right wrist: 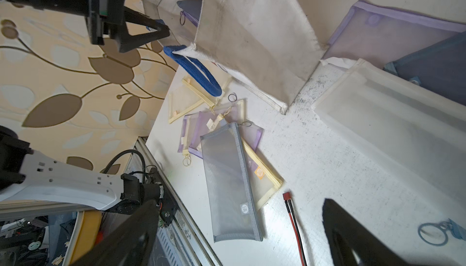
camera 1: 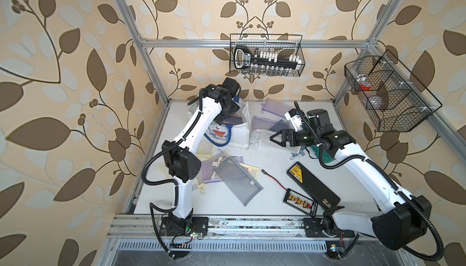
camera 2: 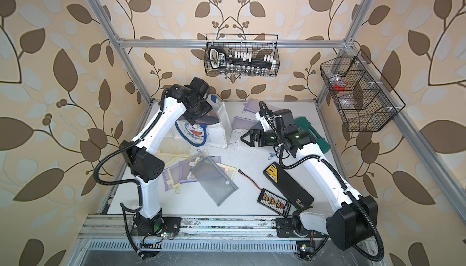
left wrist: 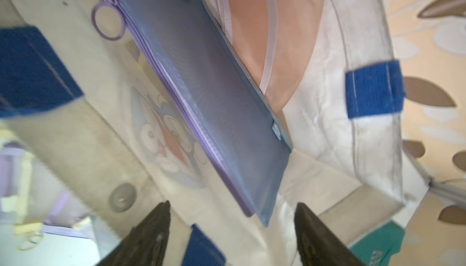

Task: Put the pencil pouch into the canvas bag
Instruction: Place the pencil pouch in the canvas bag, then pick up the pencil pouch.

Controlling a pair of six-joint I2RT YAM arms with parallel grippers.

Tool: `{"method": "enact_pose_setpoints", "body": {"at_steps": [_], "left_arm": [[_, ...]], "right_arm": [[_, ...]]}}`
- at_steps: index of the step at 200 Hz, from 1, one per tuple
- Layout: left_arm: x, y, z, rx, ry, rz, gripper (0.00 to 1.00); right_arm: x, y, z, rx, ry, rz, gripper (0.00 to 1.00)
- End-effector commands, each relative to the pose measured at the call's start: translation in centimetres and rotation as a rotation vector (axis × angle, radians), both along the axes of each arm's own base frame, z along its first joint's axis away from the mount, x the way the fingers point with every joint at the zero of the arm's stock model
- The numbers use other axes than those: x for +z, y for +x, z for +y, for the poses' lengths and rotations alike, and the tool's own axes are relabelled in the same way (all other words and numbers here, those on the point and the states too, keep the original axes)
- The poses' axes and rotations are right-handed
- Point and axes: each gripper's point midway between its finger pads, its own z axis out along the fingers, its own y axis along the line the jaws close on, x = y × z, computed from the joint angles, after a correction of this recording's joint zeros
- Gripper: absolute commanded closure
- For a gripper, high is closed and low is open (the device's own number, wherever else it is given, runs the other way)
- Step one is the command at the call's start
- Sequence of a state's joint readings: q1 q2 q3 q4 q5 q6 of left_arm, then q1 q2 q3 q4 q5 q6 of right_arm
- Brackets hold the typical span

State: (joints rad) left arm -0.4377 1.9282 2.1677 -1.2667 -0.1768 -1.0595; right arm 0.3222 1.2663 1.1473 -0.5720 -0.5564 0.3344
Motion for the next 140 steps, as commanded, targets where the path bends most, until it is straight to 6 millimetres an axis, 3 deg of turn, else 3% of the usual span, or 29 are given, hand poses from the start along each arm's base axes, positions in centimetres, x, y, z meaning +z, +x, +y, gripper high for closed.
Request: {"method": "enact_pose_setpoints", "body": {"at_steps": [1, 26, 34, 59, 102, 140], "left_arm": [[5.5, -4.0, 0.2, -0.227, 0.013, -0.131, 0.15], [5.1, -8.5, -0.9, -0.458, -0.017, -0.206, 0.06], [5.3, -10.3, -0.8, -0.497, -0.053, -0.243, 0.06], [3.0, -15.7, -1.1, -0.599, -0.173, -0.240, 0.09], [-5.4, -22.9, 0.6, -0.532, -0.273, -0.105, 0.10], [-11.3, -24.6, -0.7, -0.480, -0.450, -0.076, 0.16]], "right_arm": [[-1.8, -0.7, -0.2, 0.014, -0.024, 0.030, 0.01], [-4.2, -1.3, 0.0, 0.031, -0.026, 0.078, 0.01], [-5.0, -1.7, 0.1, 0.045, -0.026, 0.099, 0.01], [-6.6, -2.8, 1.3, 0.092, -0.035, 0.129, 0.01], [-9.5, -4.8, 4.9, 0.212, -0.017, 0.210, 0.01], [-12.4, -6.1, 7.3, 0.284, -0.013, 0.265, 0.06]]}}
